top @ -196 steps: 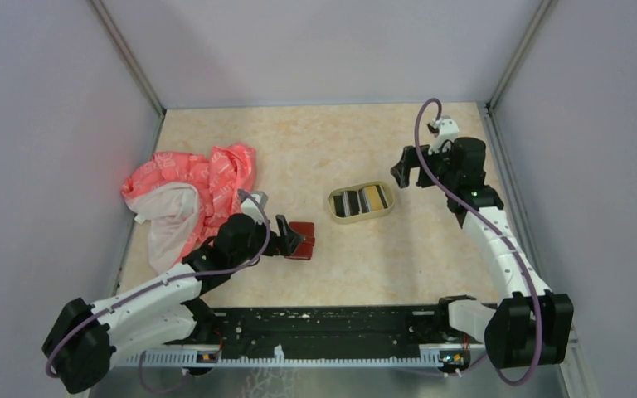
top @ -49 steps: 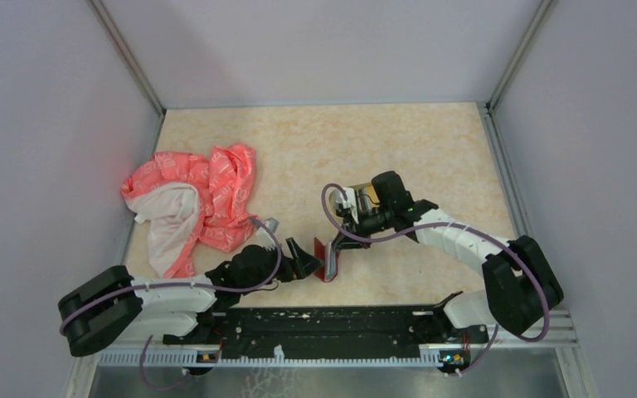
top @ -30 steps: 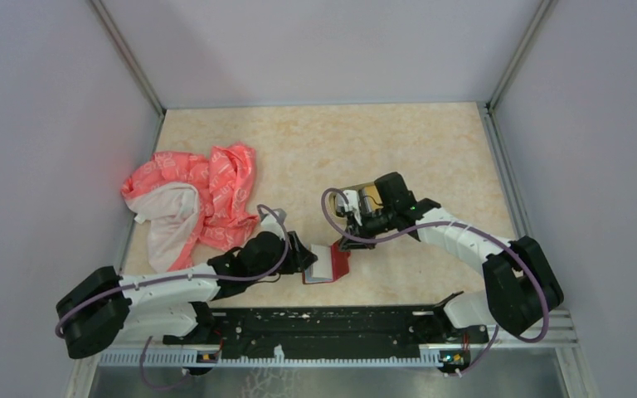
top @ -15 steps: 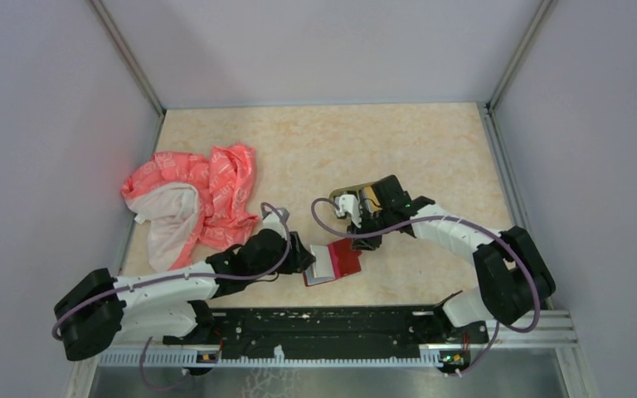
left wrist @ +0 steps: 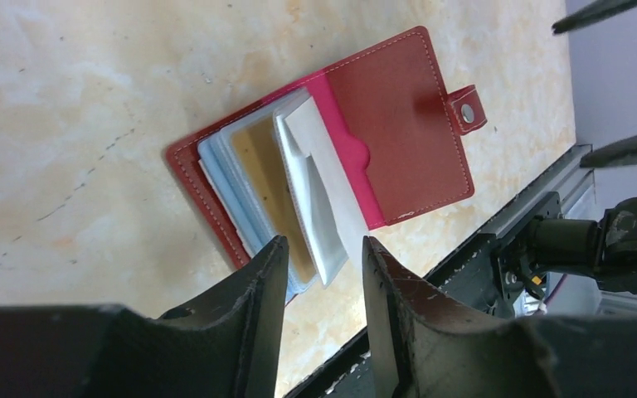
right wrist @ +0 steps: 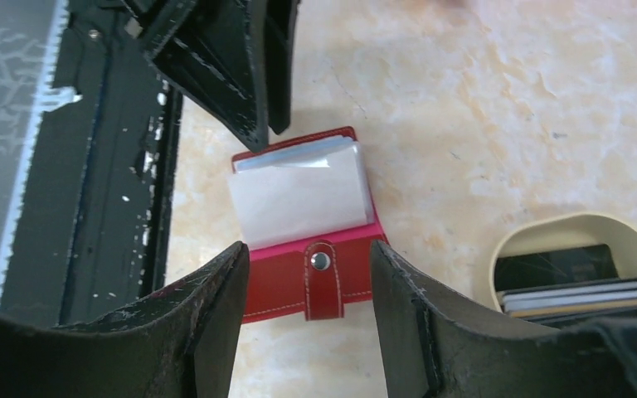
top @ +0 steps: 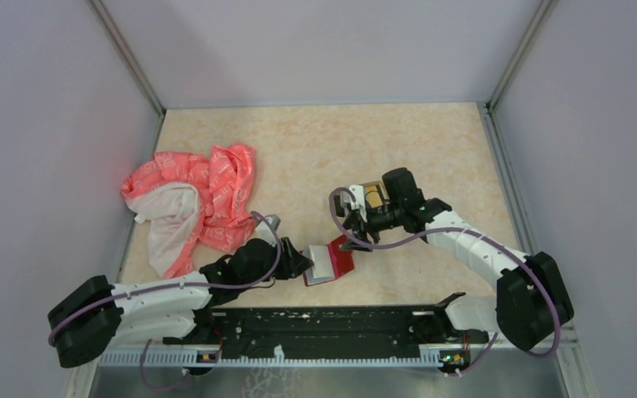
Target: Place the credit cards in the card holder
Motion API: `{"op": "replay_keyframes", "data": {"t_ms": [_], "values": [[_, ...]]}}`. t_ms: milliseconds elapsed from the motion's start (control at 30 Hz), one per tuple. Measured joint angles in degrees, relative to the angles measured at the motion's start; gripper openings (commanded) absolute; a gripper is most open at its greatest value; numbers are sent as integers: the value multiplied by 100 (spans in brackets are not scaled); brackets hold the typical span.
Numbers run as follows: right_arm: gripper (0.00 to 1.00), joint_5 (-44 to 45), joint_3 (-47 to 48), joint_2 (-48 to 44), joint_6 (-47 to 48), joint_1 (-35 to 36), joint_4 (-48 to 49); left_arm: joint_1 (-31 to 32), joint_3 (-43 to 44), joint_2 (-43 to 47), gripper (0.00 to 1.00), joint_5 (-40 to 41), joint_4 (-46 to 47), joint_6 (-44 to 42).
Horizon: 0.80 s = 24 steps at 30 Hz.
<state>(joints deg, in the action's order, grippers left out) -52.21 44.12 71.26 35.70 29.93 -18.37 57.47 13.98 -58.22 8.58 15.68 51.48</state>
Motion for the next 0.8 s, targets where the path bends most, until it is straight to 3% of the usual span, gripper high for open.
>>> {"op": "replay_keyframes", "data": {"t_ms": [200,267,433,800], "values": [[38,-459,0,140,-94,348,4,0,105,-398,45,-133,236,-17],[27,-369,0,297,-160,614,90,0,192,-531,46,-160,229,-35],[12,374,96,1167,-420,1001,157,0,374,-588,51,-166,144,-70],[5,2055,225,1917,-424,1029,-22,0,-444,111,56,-116,638,245]]}}
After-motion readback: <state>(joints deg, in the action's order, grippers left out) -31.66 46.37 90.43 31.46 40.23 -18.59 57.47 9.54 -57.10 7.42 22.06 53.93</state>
